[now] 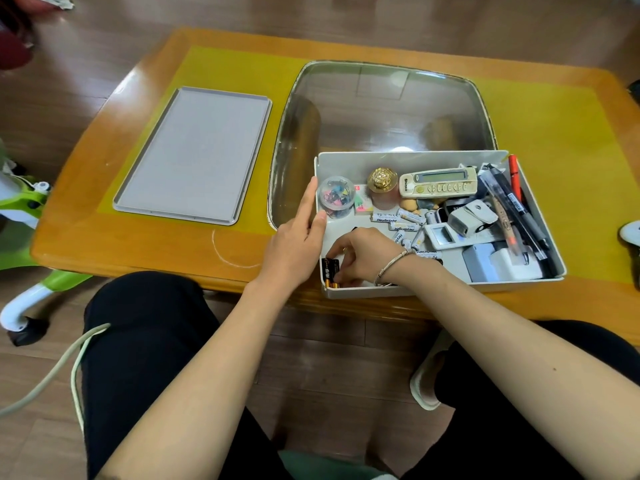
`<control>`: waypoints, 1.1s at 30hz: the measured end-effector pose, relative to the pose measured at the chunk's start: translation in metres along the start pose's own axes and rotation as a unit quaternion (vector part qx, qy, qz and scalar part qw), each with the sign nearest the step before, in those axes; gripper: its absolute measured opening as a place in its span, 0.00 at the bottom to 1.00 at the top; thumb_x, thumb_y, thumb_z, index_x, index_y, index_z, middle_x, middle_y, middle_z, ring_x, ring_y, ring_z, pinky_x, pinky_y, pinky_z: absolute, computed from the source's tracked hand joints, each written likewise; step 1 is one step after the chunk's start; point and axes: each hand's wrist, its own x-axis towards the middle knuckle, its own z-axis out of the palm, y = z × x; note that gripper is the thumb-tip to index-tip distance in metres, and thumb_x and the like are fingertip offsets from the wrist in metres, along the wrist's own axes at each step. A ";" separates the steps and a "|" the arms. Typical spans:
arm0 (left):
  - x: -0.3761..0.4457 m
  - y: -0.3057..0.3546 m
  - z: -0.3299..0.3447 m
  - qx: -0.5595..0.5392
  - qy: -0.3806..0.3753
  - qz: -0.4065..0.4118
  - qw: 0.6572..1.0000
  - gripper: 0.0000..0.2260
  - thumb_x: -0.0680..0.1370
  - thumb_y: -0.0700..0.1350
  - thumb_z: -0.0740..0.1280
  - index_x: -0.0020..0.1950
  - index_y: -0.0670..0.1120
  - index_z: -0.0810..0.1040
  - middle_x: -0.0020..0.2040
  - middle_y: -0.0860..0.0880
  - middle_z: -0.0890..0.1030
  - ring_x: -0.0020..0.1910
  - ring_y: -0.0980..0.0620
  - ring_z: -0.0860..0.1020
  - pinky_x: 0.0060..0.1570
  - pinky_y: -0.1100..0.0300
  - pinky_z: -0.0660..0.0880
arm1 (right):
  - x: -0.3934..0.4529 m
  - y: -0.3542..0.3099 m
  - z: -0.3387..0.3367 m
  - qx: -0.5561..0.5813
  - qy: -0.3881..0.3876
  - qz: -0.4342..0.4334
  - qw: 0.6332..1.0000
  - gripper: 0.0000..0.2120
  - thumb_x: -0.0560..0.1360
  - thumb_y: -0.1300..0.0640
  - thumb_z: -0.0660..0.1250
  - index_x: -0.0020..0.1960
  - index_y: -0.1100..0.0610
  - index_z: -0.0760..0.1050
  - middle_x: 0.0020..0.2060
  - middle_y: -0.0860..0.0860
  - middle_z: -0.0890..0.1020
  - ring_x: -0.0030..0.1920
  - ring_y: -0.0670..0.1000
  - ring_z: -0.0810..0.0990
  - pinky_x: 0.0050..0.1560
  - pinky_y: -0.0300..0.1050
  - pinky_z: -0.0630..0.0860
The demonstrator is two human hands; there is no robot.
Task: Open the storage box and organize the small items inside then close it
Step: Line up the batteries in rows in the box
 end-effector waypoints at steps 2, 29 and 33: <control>0.000 0.000 0.000 -0.001 -0.004 -0.002 1.000 0.23 0.83 0.55 0.48 0.76 0.64 0.41 0.47 0.49 0.78 0.39 0.52 0.77 0.36 0.51 0.78 | 0.000 0.001 0.000 -0.011 0.002 -0.009 1.000 0.18 0.69 0.55 0.75 0.58 0.56 0.79 0.46 0.53 0.84 0.45 0.50 0.81 0.53 0.41 0.76; -0.001 0.000 -0.002 0.000 -0.011 -0.007 1.000 0.24 0.84 0.54 0.48 0.77 0.62 0.42 0.46 0.48 0.78 0.37 0.52 0.76 0.34 0.51 0.77 | 0.001 0.017 -0.018 -0.052 0.046 0.044 0.997 0.11 0.70 0.52 0.71 0.51 0.54 0.79 0.39 0.47 0.81 0.29 0.45 0.75 0.40 0.39 0.73; -0.001 0.001 -0.001 -0.001 -0.009 -0.008 1.000 0.24 0.84 0.55 0.48 0.77 0.62 0.42 0.51 0.50 0.78 0.39 0.53 0.78 0.35 0.48 0.80 | -0.001 0.016 -0.015 0.001 -0.066 0.086 0.994 0.14 0.72 0.54 0.71 0.56 0.55 0.75 0.35 0.51 0.85 0.29 0.48 0.82 0.38 0.45 0.81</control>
